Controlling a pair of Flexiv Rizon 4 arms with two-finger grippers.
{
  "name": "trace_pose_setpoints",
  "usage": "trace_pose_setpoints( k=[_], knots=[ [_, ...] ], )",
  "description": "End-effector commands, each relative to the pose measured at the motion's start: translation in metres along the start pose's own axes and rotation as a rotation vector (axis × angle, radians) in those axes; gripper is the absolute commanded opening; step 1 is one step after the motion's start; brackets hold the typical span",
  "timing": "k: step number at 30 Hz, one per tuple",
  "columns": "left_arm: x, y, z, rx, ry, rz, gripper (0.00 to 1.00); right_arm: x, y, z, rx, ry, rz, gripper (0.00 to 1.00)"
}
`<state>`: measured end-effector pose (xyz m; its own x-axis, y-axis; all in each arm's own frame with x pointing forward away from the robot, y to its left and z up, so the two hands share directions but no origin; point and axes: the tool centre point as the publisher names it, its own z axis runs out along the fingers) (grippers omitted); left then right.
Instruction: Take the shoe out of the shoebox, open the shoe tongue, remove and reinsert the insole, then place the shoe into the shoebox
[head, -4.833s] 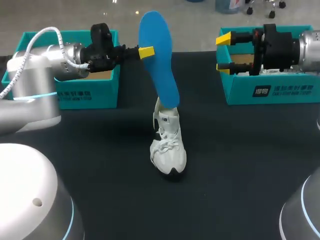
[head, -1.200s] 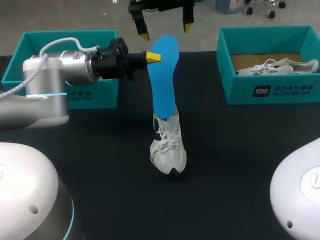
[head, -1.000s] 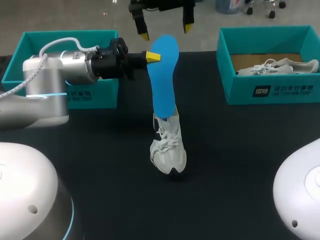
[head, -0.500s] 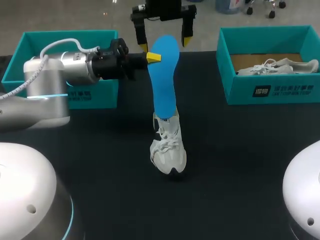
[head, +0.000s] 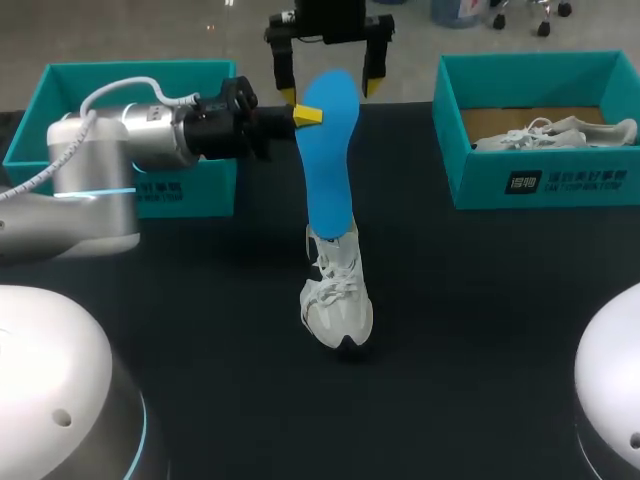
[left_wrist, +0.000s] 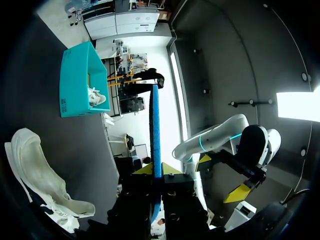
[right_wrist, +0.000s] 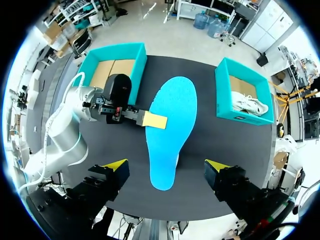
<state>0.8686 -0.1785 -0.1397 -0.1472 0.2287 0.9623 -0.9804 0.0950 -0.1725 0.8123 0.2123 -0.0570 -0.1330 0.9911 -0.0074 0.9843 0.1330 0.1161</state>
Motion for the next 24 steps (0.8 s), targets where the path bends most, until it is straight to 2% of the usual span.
trace_pose_setpoints(
  k=[1,2,5,11,16,18,24],
  knots=[
    [0.000,0.001,-0.001,0.001,0.000,0.002,0.00,-0.011,0.001,0.005,-0.030,0.182,0.022,1.00],
    [0.000,0.002,-0.002,0.002,0.000,0.002,0.00,-0.014,0.001,0.006,-0.021,0.192,0.032,1.00],
    [0.000,0.002,-0.003,0.004,-0.003,0.002,0.00,-0.022,0.002,0.010,-0.049,0.316,0.065,1.00],
    [0.002,0.002,-0.005,0.008,-0.004,0.005,0.00,-0.038,0.003,0.015,-0.045,0.518,0.133,1.00],
    [0.004,0.001,-0.006,0.011,-0.007,0.009,0.00,-0.046,0.004,0.020,-0.037,0.674,0.113,1.00],
    [0.004,0.001,-0.007,0.013,-0.009,0.010,0.00,-0.050,0.004,0.020,-0.058,0.717,0.102,1.00],
    [0.005,0.001,-0.008,0.017,-0.015,0.009,0.00,-0.066,0.009,0.019,-0.146,0.947,0.054,1.00]
  ],
)
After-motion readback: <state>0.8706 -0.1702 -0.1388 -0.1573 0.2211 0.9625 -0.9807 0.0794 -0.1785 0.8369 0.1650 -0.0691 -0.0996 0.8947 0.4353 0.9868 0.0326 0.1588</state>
